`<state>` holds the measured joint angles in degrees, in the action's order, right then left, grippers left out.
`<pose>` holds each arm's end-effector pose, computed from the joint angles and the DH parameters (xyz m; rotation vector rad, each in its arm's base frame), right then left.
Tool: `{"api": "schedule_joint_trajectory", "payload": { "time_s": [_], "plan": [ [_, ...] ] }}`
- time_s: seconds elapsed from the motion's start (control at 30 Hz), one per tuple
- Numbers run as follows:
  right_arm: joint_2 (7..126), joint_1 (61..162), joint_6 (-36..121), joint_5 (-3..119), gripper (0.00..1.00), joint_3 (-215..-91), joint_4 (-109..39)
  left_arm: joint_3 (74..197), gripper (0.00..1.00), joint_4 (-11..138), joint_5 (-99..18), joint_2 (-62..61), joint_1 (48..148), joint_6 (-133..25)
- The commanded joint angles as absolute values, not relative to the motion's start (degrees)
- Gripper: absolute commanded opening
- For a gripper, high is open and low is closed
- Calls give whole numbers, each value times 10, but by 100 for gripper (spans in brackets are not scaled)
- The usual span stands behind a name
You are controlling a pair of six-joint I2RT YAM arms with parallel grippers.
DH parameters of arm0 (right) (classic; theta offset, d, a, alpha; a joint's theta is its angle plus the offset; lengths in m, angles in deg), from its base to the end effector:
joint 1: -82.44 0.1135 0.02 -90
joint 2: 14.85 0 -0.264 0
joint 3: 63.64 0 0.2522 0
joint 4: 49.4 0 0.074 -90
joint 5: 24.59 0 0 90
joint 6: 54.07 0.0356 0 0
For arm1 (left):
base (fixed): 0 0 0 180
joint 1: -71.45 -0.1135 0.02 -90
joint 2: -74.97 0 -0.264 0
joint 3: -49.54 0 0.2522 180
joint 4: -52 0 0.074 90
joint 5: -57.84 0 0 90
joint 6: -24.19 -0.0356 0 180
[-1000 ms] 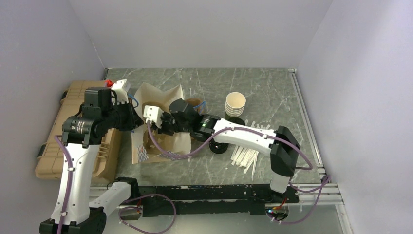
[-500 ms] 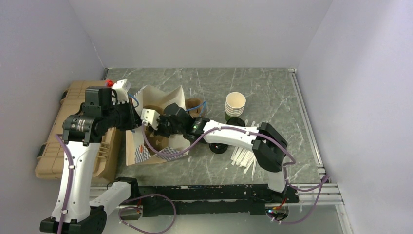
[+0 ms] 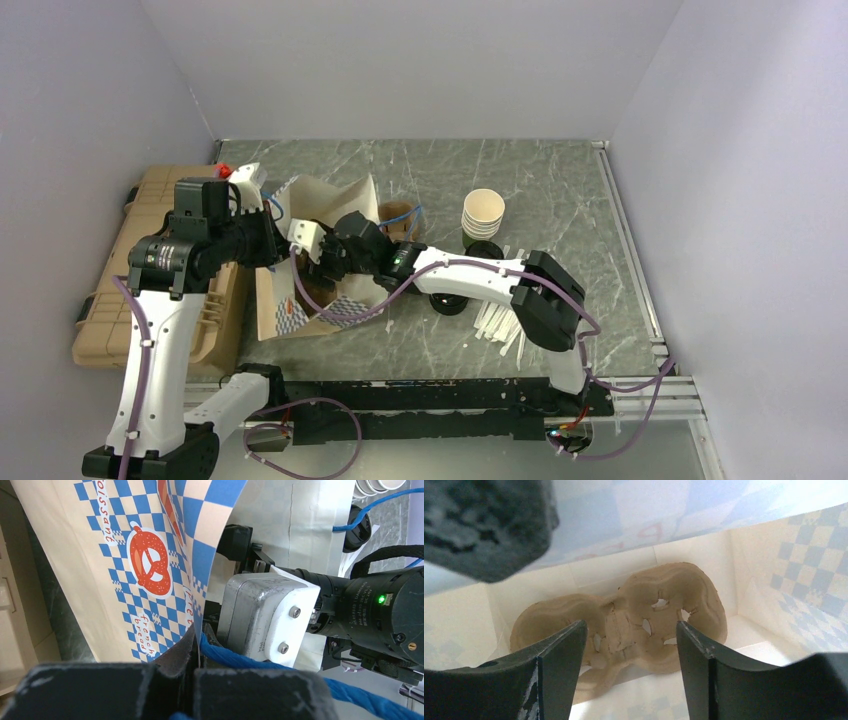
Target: Pack the takeout coffee
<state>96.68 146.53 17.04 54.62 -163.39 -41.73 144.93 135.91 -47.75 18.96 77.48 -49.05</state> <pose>0.1979 0.4225 0.2713 -1.3998 1.3846 0.7053 0.1427 -0.0247 0.4165 -0.0861 2.3686 -0.5134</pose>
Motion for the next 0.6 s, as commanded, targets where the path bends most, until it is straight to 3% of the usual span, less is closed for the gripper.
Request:
{"api": "schedule_joint_trajectory", "payload": {
  "time_s": [0.0, 0.57],
  "plan": [
    [948, 1466, 174, 546, 73, -1636, -434, 1472, 0, 1353, -524, 199, 781, -493],
    [759, 1466, 121, 573, 79, -1620, -327, 1471, 0, 1345, -498, 189, 781, -483]
  ]
}}
